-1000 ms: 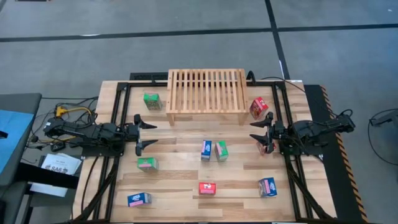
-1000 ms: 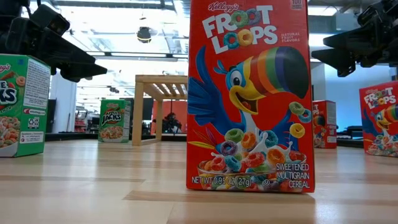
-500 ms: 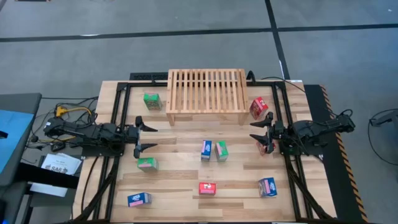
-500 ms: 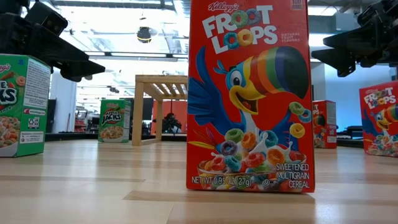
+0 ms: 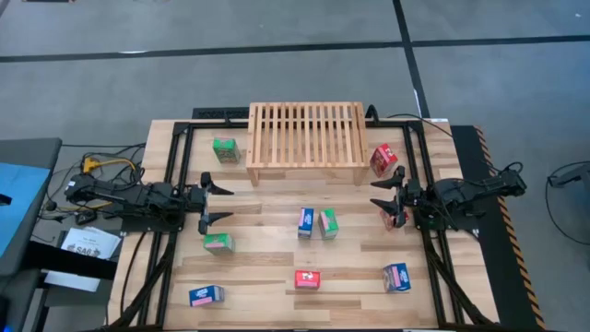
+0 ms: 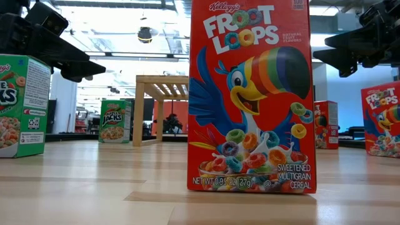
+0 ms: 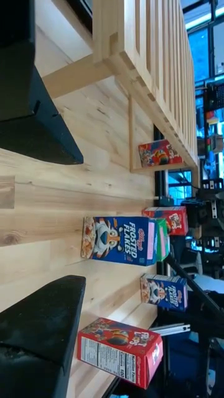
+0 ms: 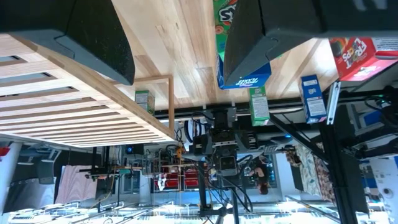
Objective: Stack cereal on shelf
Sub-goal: Put the middle red cereal box on the shelf
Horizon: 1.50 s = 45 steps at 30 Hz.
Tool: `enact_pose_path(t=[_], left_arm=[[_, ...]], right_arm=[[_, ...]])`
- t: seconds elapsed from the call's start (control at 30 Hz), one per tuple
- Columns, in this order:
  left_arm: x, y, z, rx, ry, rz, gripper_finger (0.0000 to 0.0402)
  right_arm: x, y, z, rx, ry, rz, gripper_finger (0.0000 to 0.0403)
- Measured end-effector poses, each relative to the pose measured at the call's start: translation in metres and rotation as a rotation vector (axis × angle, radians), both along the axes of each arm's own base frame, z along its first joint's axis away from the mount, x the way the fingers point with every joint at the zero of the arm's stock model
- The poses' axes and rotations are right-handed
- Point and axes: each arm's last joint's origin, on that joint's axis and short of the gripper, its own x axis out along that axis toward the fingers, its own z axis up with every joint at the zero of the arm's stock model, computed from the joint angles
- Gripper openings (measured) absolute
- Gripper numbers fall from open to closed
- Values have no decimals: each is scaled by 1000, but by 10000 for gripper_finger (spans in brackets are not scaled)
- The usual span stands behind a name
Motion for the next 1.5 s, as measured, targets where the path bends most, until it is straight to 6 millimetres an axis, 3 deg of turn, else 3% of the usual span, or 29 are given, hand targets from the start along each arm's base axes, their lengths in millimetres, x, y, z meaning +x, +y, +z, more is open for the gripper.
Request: enact_pose_path(t=[0.33, 0.83, 1.1, 1.5], left_arm=[[0, 0, 0, 0, 0, 1, 298], [0, 0, 0, 1, 4, 1, 298], [0, 0, 0, 1, 4, 1, 298], [0, 0, 0, 1, 5, 1, 298]], right_arm=[[-1, -2, 3, 62, -40, -67, 271], [-12, -8, 44, 459, -235, -114, 271], [-8, -6, 73, 444, -144, -120, 271], [16, 0, 137, 488, 133, -189, 271]])
